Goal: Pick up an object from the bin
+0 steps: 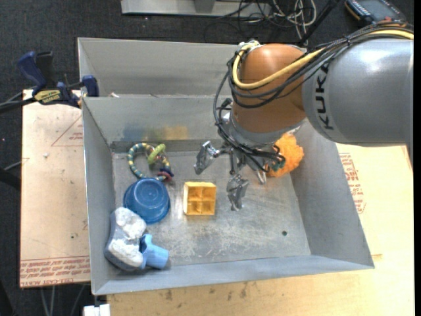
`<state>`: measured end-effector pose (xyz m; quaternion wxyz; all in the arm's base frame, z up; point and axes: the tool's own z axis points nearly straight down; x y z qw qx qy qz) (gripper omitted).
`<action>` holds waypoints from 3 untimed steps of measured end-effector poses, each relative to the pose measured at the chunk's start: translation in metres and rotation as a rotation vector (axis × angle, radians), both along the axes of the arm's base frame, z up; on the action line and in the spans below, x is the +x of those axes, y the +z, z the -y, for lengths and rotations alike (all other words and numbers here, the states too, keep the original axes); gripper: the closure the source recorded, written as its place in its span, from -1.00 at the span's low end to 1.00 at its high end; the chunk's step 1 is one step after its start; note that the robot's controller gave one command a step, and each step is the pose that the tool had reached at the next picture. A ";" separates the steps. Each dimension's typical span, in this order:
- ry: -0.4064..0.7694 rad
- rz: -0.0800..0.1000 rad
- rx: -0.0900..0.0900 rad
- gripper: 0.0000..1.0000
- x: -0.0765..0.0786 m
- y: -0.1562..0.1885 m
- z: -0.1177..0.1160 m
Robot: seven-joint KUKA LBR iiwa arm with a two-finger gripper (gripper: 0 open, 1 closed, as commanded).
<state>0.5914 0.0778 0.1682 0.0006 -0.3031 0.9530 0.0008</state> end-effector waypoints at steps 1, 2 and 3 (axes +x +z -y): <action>0.062 0.007 0.000 -1.00 0.002 -0.050 -0.024; 0.136 0.012 0.003 1.00 -0.009 -0.093 -0.063; 0.135 0.011 0.004 1.00 -0.009 -0.093 -0.063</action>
Offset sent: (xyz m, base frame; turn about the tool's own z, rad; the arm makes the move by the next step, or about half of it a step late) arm -0.0127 0.0606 -0.0982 -0.1375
